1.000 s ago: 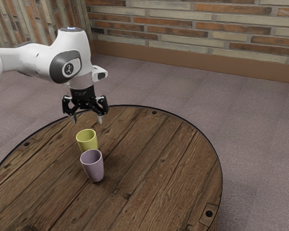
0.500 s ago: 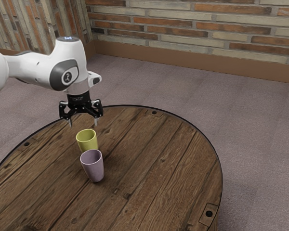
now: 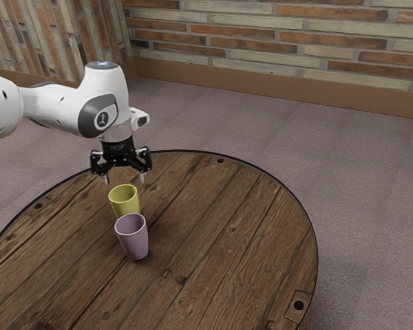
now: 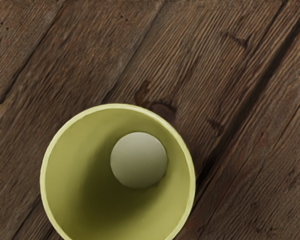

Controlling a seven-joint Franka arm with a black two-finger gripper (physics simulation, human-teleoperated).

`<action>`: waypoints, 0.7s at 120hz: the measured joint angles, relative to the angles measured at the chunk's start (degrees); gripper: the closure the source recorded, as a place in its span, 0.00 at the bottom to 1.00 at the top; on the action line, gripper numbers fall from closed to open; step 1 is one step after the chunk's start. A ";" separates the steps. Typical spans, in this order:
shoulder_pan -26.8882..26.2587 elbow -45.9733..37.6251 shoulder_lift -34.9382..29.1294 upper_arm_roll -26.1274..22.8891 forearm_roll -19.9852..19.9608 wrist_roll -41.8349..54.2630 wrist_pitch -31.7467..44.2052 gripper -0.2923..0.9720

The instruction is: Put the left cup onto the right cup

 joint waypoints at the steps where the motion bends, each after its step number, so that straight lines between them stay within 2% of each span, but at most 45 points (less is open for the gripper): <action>1: 0.00 0.06 0.06 0.00 -0.01 -0.01 0.09 0.23; 84: 0.00 3.34 6.59 -0.18 -0.47 -0.70 3.58 0.23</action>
